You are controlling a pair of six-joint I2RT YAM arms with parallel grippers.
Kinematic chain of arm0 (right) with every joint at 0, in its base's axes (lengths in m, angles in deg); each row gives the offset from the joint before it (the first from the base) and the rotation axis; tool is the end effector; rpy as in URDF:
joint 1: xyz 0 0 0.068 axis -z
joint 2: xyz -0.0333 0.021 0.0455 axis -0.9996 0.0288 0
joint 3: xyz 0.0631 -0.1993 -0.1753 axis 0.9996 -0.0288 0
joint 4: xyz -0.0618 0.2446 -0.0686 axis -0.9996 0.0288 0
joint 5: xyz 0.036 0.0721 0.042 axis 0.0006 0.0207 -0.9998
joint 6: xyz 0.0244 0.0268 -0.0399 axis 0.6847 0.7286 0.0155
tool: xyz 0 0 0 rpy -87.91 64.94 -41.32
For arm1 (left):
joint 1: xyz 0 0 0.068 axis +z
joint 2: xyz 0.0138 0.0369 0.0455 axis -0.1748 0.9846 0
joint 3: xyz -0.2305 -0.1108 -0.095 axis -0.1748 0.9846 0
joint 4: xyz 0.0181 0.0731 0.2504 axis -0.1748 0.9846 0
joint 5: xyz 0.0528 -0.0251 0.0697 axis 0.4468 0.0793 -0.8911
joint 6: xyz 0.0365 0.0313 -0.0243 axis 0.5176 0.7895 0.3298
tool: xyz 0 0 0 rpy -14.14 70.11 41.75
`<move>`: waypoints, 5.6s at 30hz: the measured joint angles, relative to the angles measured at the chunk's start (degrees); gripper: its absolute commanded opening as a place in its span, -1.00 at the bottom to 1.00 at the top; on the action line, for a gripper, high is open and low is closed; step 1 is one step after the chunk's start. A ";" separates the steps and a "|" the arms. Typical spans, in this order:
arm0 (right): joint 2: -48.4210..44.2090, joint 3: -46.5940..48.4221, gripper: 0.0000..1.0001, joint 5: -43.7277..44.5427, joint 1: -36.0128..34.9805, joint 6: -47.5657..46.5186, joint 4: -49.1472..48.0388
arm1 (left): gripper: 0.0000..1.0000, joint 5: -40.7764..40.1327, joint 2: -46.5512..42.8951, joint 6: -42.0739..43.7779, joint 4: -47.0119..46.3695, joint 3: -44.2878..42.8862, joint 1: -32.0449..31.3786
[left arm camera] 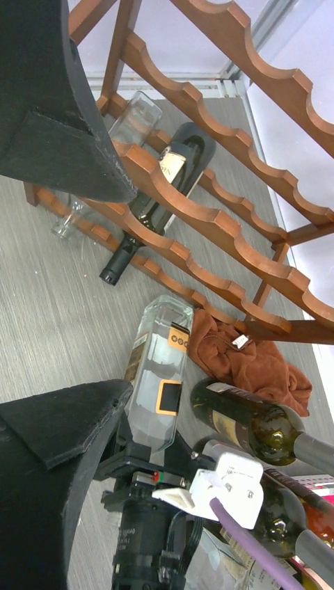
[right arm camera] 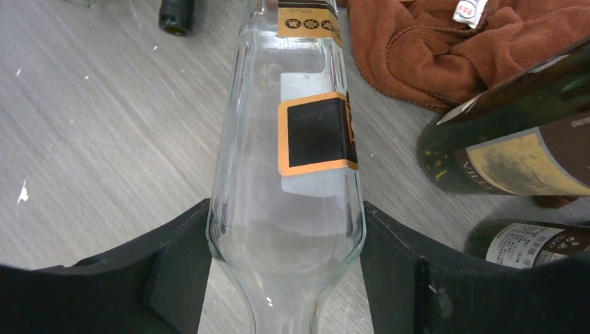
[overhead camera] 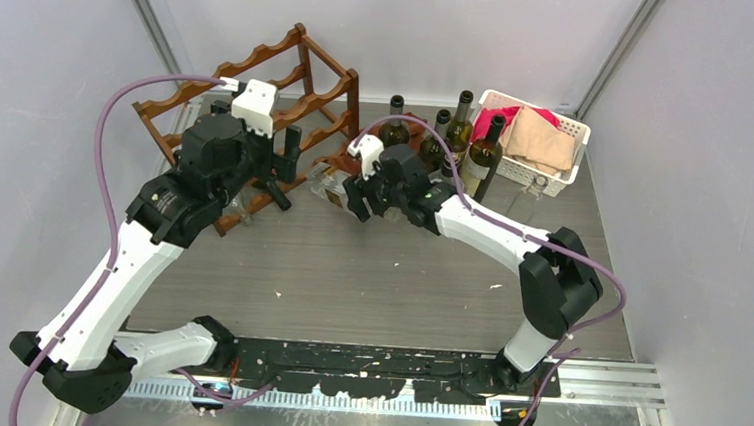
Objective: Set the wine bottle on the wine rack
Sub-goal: Place the wine bottle in the wine rack.
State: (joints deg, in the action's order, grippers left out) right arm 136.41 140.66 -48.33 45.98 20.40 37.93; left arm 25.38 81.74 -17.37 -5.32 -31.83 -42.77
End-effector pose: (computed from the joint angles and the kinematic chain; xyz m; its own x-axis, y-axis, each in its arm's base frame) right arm 0.2790 0.2602 0.2674 -0.3248 -0.4235 -0.8457 -0.7769 0.6293 -0.0168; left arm 0.1782 -0.1014 0.4489 -0.2686 0.1105 -0.9569 0.2516 0.9670 0.0410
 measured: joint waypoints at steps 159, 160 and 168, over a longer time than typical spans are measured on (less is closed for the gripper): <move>29.35 15.02 -0.98 -0.79 0.11 9.49 -24.33 | -0.45 27.26 33.51 20.31 4.00 -13.16 25.38; 29.33 14.56 -0.98 -0.44 0.02 9.81 -25.16 | -0.46 27.54 33.59 20.48 4.20 -13.31 25.46; 29.35 12.20 -0.98 1.57 -0.57 10.75 -30.01 | -0.50 29.86 33.73 21.68 4.57 -13.57 26.10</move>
State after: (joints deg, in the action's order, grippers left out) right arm 165.76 152.86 -46.75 45.41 31.15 7.92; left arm 55.24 115.47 4.32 -0.75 -45.41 -16.68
